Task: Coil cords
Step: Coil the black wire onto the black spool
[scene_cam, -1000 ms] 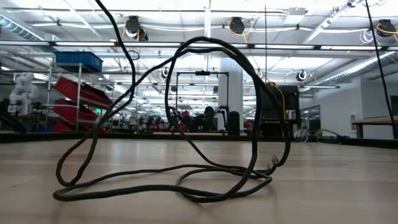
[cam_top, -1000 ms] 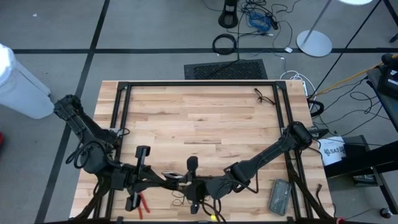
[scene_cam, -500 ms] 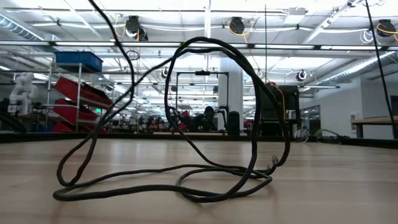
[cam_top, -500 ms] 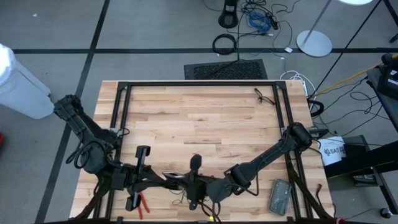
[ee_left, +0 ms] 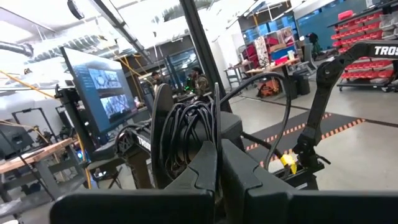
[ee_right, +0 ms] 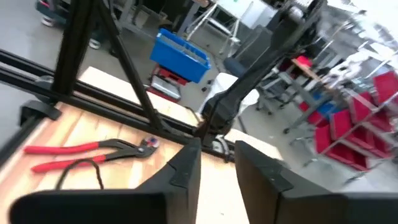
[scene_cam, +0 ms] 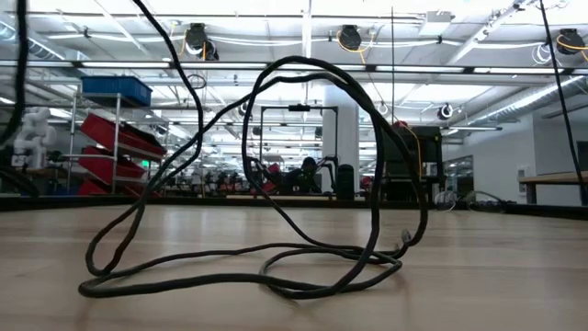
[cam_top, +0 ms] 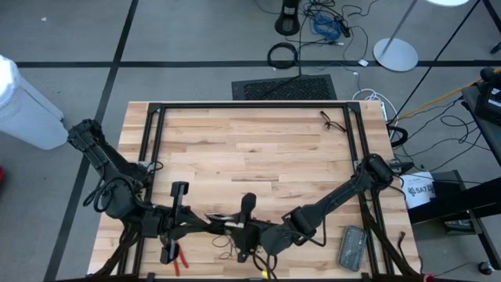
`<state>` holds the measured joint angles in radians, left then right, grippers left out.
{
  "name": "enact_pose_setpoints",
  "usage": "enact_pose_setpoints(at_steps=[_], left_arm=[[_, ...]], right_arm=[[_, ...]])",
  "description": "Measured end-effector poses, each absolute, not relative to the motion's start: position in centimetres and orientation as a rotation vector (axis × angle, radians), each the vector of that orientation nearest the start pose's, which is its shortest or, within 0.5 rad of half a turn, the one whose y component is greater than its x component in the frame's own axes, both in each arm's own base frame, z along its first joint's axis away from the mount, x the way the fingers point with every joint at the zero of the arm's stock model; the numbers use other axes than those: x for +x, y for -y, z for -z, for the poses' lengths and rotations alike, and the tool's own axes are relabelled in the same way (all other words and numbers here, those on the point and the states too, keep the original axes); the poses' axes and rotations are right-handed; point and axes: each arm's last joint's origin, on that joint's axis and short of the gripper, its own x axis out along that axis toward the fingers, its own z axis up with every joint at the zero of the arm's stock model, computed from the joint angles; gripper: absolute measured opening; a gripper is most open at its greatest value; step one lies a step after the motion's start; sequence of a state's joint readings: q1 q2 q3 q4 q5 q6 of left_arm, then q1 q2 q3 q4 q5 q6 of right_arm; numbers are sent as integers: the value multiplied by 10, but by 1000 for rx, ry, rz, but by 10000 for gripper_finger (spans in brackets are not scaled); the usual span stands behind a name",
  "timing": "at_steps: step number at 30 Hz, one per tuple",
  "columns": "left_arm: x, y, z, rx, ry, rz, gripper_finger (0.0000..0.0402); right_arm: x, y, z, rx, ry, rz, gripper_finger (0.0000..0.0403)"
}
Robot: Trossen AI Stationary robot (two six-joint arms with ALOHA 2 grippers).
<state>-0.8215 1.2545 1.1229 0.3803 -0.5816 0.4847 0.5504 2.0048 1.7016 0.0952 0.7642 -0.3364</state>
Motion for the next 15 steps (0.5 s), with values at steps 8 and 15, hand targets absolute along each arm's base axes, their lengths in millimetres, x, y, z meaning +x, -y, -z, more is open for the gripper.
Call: enact_pose_setpoints(at_steps=[8,15], left_arm=[[201,193,-404,320,243,186,8],[201,193,-404,320,242,184,8]], right_arm=[[416,-219,-306,-402,-221,121,124],[416,-219,-305,-409,-224,129,96]])
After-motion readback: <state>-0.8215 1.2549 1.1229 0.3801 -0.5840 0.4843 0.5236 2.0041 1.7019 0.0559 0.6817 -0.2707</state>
